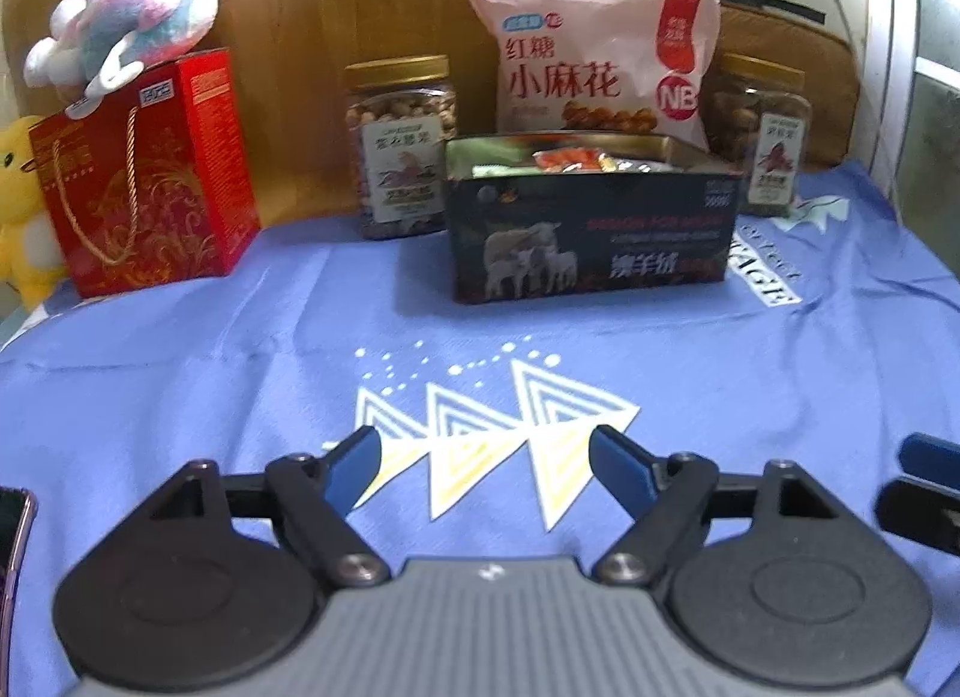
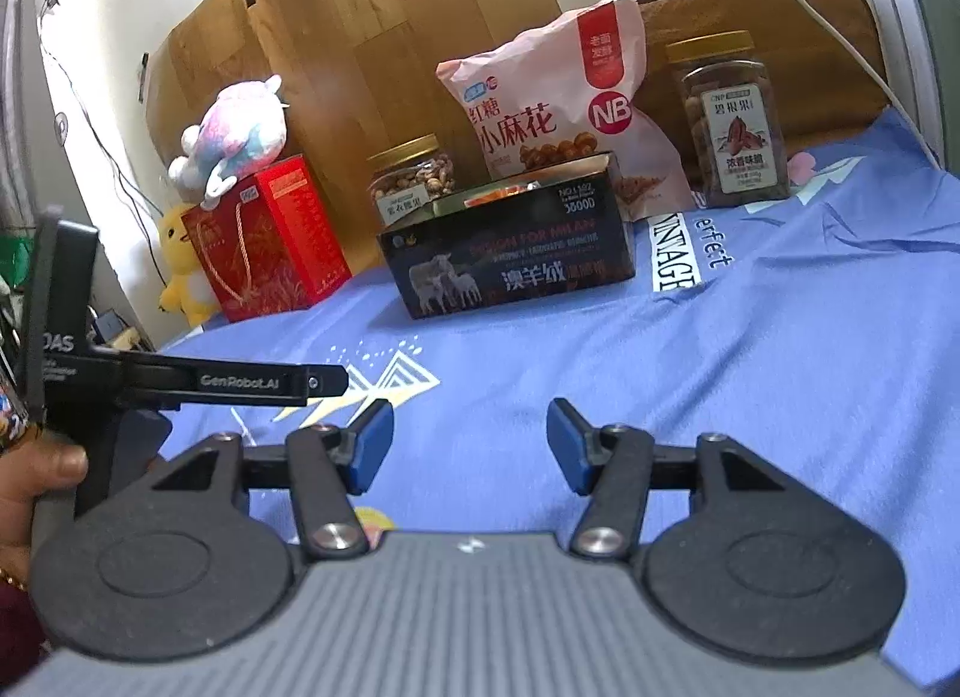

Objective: Organize snacks

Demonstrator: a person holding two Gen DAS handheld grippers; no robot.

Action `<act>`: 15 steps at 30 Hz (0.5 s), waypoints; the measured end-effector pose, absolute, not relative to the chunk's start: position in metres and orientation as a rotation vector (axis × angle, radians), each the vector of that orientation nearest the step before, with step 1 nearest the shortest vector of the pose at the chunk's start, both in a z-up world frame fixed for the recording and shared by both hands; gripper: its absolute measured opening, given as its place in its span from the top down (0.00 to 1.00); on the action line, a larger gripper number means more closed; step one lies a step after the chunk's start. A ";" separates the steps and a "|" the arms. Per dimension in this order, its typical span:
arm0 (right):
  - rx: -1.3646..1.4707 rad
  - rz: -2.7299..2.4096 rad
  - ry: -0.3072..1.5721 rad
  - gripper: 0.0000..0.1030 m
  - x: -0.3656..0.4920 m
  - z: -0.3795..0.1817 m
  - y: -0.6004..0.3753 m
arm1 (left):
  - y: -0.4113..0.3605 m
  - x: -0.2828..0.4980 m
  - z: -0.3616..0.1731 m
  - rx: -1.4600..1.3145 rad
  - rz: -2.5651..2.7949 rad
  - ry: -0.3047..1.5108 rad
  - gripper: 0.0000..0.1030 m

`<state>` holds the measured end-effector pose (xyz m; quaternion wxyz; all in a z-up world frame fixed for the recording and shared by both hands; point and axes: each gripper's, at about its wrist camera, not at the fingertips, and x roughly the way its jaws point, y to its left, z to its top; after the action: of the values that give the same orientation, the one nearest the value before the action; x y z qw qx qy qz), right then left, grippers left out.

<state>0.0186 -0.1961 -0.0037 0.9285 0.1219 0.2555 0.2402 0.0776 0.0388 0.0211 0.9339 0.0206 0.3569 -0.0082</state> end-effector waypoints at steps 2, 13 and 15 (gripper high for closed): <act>0.216 0.508 0.515 0.41 0.011 -0.004 -0.192 | 0.041 0.077 0.017 0.044 -0.002 0.734 0.23; 0.034 0.593 0.556 0.30 -0.008 -0.015 -0.157 | 0.052 0.082 0.008 0.050 0.017 0.718 0.06; 0.044 0.611 0.573 0.30 -0.005 -0.017 -0.155 | 0.053 0.082 0.007 0.051 0.020 0.715 0.05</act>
<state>-0.0052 -0.1551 -0.0166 0.9133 0.0214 0.2783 0.2968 0.0819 0.0535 0.0073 0.9364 0.0248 0.3500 0.0097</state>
